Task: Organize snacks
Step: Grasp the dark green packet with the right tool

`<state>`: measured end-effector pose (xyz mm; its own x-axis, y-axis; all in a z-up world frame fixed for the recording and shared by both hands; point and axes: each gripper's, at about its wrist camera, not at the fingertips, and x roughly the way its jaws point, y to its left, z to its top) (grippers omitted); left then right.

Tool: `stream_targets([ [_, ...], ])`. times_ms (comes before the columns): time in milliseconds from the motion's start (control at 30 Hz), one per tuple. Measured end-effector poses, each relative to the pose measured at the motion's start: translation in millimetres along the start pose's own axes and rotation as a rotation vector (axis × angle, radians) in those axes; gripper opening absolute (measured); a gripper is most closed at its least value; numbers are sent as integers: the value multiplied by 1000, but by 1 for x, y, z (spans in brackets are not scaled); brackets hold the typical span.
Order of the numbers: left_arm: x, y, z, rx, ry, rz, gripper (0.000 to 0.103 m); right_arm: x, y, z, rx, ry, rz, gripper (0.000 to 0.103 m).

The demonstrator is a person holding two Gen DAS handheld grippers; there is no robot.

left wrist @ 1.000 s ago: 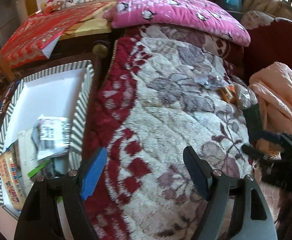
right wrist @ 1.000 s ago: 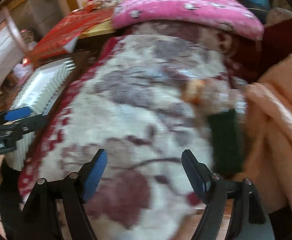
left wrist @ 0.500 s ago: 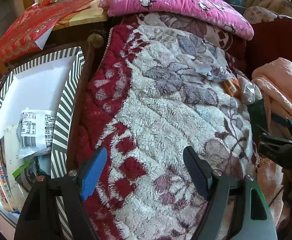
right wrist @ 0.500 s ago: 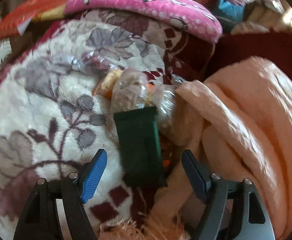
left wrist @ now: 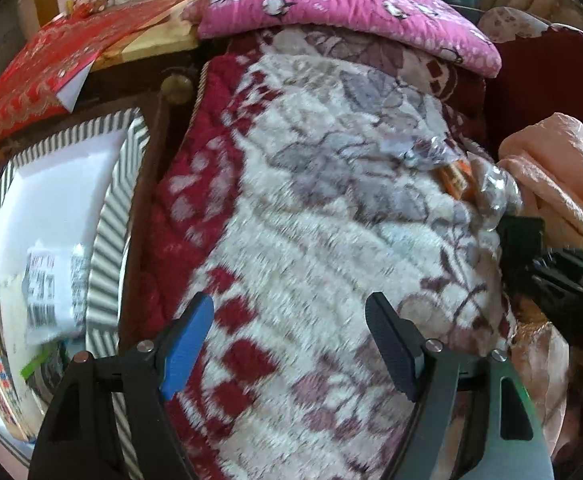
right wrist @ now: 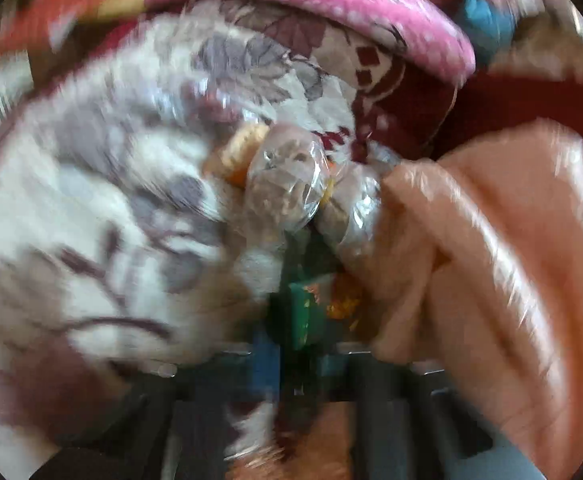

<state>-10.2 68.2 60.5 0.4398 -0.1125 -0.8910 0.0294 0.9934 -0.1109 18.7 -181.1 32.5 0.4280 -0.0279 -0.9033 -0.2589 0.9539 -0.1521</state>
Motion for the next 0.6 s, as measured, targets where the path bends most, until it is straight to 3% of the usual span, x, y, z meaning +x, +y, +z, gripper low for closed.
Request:
stream_targets([
  [67,1,-8,10,11,-9,-14,78,-3,-15,-4,86,18,108,9],
  [300,13,-36,45,75,-24,-64,78,-15,-31,-24,224,14,288,9],
  [600,42,-76,99,165,-48,-156,78,-18,-25,-23,200,3,328,9],
])
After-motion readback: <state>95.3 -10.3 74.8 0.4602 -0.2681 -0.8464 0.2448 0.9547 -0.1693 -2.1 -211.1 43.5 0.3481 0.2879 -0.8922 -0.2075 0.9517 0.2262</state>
